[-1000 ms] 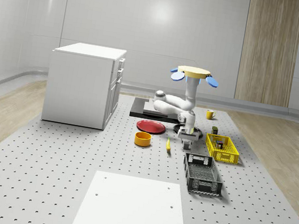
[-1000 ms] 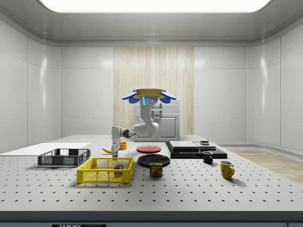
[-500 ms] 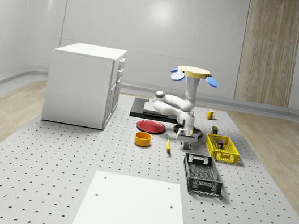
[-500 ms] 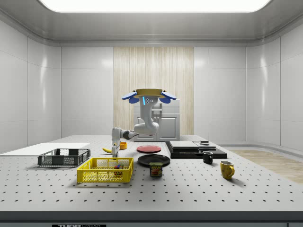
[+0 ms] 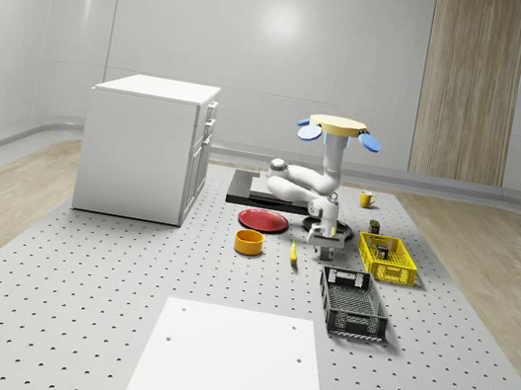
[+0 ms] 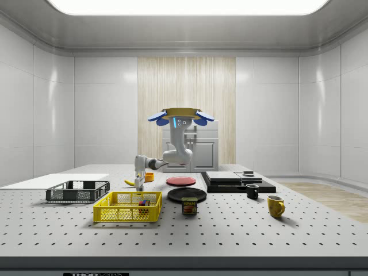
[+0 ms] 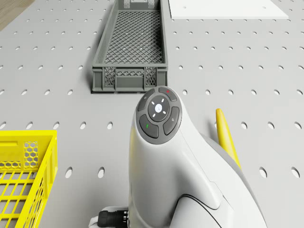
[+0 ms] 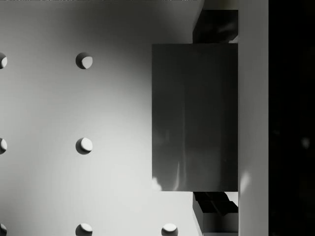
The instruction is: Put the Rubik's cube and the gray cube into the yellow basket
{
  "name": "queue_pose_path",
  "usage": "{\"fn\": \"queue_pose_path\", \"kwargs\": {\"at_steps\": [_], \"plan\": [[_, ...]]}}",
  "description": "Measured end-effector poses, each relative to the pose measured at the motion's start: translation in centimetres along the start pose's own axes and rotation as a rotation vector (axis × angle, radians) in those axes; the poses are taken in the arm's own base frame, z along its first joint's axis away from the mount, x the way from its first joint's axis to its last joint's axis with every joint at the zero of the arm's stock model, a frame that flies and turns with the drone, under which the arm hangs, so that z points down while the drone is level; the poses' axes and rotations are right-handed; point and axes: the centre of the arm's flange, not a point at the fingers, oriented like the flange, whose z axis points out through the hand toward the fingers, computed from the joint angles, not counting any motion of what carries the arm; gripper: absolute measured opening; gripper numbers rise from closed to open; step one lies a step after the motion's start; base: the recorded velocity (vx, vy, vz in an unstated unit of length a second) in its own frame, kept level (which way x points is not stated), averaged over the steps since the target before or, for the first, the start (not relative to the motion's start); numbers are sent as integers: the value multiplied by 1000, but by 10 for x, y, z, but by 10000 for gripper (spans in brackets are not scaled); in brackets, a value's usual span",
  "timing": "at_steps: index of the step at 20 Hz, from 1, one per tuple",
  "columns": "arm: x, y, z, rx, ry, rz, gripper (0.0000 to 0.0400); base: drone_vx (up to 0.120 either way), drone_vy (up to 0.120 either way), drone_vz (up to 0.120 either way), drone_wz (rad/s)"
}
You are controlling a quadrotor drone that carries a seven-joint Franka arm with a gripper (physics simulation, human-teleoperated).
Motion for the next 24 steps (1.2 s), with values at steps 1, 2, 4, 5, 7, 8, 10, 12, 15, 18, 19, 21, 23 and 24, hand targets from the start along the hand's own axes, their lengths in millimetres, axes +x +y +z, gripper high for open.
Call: {"fn": "queue_pose_path", "kwargs": {"at_steps": [1, 2, 4, 5, 7, 8, 10, 12, 15, 18, 19, 21, 23, 24], "plan": [[0, -1, 0, 0, 0, 0, 400, 0, 0, 0, 0], [0, -1, 0, 0, 0, 0, 400, 0, 0, 0, 0], [-1, -1, 0, 0, 0, 0, 400, 0, 0, 0, 0], [-1, -1, 0, 0, 0, 0, 400, 0, 0, 0, 0], [-2, -1, 0, 0, 0, 0, 400, 0, 0, 0, 0], [-2, -1, 0, 0, 0, 0, 400, 0, 0, 0, 0], [-2, 0, 0, 0, 0, 0, 341, 0, 0, 0, 0], [-2, 0, 0, 0, 0, 0, 305, 0, 0, 0, 0], [-2, 0, 0, 0, 0, 0, 276, 0, 0, 0, 0], [-3, 0, 0, 0, 0, 0, 262, 0, 0, 0, 0], [-3, 0, 0, 0, 0, 0, 260, 0, 0, 0, 0], [-3, 0, 0, 0, 0, 0, 256, 0, 0, 0, 0], [-3, 0, -1, 0, 0, 0, 254, 0, 0, 0, 0], [-3, 0, -2, 0, 0, 0, 253, 0, 0, 0, 0]]}}
